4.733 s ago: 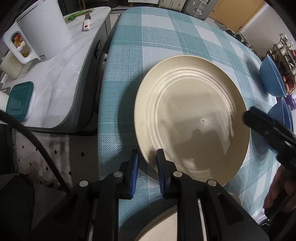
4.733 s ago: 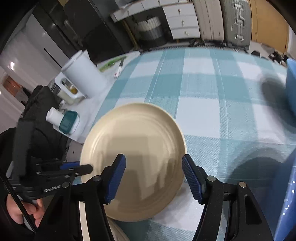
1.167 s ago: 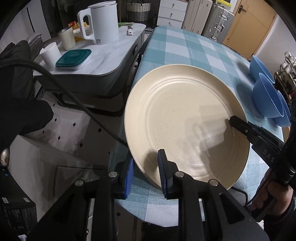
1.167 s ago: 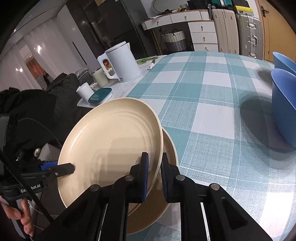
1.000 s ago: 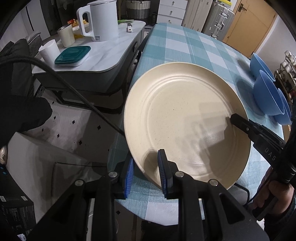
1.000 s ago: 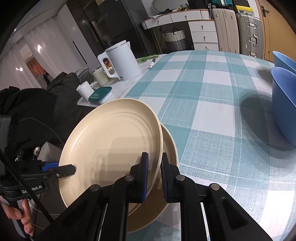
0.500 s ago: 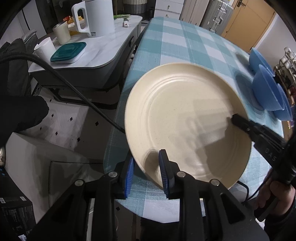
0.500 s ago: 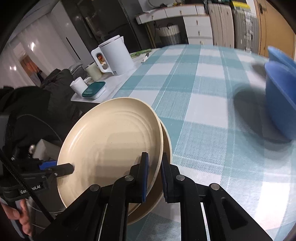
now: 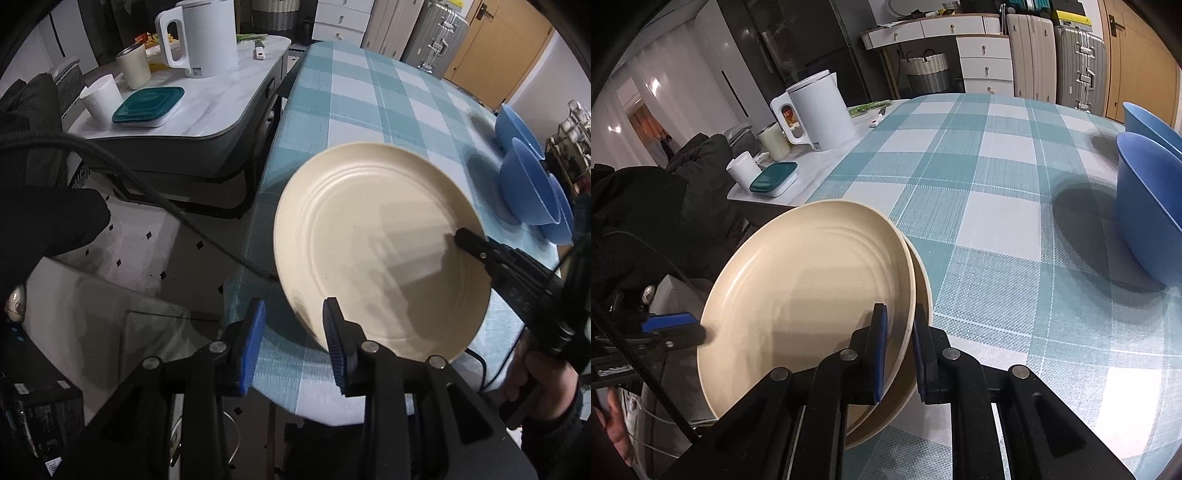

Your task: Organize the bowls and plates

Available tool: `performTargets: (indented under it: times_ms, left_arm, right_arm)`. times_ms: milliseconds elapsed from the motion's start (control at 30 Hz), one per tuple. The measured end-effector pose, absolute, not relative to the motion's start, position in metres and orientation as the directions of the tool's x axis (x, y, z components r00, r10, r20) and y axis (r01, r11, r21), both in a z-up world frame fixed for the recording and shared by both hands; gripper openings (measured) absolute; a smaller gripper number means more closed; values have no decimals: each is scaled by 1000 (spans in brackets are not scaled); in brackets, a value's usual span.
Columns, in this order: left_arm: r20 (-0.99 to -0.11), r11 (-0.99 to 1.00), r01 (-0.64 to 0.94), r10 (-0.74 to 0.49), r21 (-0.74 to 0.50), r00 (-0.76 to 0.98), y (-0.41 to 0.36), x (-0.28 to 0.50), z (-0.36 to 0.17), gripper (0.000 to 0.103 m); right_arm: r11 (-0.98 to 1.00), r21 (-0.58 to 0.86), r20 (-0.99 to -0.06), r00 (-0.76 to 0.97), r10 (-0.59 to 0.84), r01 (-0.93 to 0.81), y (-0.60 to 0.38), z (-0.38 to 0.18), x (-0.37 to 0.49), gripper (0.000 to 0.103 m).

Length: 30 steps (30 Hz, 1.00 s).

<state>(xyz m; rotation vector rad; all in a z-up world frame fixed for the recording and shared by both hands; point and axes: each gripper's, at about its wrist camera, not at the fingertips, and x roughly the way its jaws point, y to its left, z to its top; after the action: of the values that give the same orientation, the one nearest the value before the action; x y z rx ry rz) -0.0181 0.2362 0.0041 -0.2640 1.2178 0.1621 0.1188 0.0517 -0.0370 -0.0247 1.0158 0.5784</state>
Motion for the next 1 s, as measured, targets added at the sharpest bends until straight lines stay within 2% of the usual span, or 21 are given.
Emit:
performTargets:
  times_ms: [933, 967, 1000]
  left_arm:
    - [-854, 975, -150, -65, -165, 516, 211, -54, 108, 32]
    - [-850, 976, -146, -62, -162, 523, 209, -56, 111, 34]
    - [-846, 976, -141, -66, -165, 530, 208, -57, 114, 41]
  right_arm:
    - [858, 210, -802, 419, 426, -469, 56, -38, 117, 11]
    - [857, 201, -803, 422, 422, -474, 56, -37, 116, 11]
    - [857, 196, -799, 429, 421, -477, 56, -37, 115, 11]
